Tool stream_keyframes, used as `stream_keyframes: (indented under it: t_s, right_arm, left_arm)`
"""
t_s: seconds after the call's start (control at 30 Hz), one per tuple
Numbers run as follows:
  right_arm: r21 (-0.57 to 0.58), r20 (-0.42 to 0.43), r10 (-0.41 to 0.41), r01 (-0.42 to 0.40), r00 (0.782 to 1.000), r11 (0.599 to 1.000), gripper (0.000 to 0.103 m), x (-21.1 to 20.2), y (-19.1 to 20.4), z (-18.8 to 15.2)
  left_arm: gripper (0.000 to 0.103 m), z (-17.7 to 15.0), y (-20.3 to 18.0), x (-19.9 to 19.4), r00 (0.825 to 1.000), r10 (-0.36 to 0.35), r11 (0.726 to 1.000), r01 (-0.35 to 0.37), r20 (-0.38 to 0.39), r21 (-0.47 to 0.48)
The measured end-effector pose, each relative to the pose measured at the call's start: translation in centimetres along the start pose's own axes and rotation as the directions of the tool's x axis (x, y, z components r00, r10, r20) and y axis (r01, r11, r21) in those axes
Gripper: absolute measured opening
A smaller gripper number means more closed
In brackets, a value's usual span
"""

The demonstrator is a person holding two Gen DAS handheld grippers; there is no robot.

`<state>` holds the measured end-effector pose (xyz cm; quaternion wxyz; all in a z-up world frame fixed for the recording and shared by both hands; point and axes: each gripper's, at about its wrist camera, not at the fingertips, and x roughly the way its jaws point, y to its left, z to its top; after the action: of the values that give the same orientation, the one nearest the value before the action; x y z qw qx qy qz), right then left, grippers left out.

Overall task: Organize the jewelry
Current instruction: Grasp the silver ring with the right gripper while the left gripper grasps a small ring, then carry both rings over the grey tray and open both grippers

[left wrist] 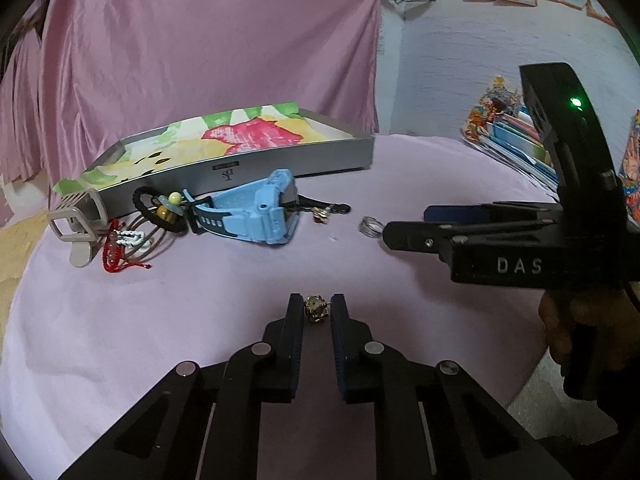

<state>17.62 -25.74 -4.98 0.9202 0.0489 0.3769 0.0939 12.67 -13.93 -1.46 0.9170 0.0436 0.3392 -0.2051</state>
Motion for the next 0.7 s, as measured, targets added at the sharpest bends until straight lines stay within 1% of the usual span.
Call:
stream_keyframes:
  t_s: [0.03, 0.1, 0.13, 0.2, 0.4, 0.47, 0.5, 0.53, 0.63, 0.7]
  right_arm:
    - [-0.005, -0.005, -0.006, 0.006, 1.0, 1.0, 0.049, 0.1, 0.2, 0.1]
    - [-0.011, -0.015, -0.014, 0.014, 1.0, 1.0, 0.047, 0.1, 0.4, 0.1]
    - [-0.016, -0.022, -0.017, 0.016, 1.0, 1.0, 0.043, 0.3, 0.7, 0.4]
    - [-0.025, -0.03, -0.02, 0.019, 0.999, 0.999, 0.039, 0.6, 1.0, 0.7]
    - [-0.085, -0.045, -0.036, 0.032, 0.998, 0.996, 0.038, 1.6, 2.3, 1.5]
    - [-0.115, -0.041, -0.062, 0.057, 0.997, 0.992, 0.028, 1.9, 2.9, 1.7]
    - [-0.114, -0.042, -0.051, 0.046, 0.998, 0.992, 0.02, 1.9, 3.0, 1.7]
    - [-0.11, -0.042, -0.05, 0.045, 0.998, 0.993, 0.018, 1.9, 3.0, 1.8]
    - [-0.107, -0.039, -0.044, 0.039, 0.998, 0.993, 0.018, 1.8, 2.7, 1.9]
    - [-0.088, -0.034, -0.017, 0.014, 0.999, 0.996, 0.018, 1.7, 2.3, 1.7]
  left_arm:
    - [0.013, 0.2, 0.2, 0.2, 1.0, 0.002, 1.0, -0.002, -0.003, -0.007]
    - [0.012, 0.6, 0.7, 0.5, 1.0, 0.008, 1.0, -0.008, -0.006, -0.02]
    - [0.012, 0.7, 1.0, 0.6, 1.0, 0.011, 1.0, -0.012, -0.008, -0.028]
    - [0.012, 1.1, 1.5, 0.9, 1.0, 0.015, 0.999, -0.016, -0.016, -0.05]
    - [0.012, 1.9, 2.6, 1.5, 0.999, 0.007, 0.996, -0.01, -0.038, -0.088]
    - [0.012, 2.0, 2.8, 1.6, 0.999, 0.007, 0.995, -0.011, -0.043, -0.097]
    - [0.012, 2.1, 3.0, 1.7, 0.999, 0.003, 0.995, -0.008, -0.044, -0.101]
    - [0.012, 2.1, 3.1, 1.7, 0.999, -0.001, 0.994, -0.004, -0.046, -0.106]
    - [0.012, 2.2, 3.3, 1.8, 0.999, -0.013, 0.993, 0.008, -0.049, -0.115]
    - [0.012, 2.2, 3.4, 1.7, 0.999, -0.026, 0.992, 0.02, -0.046, -0.121]
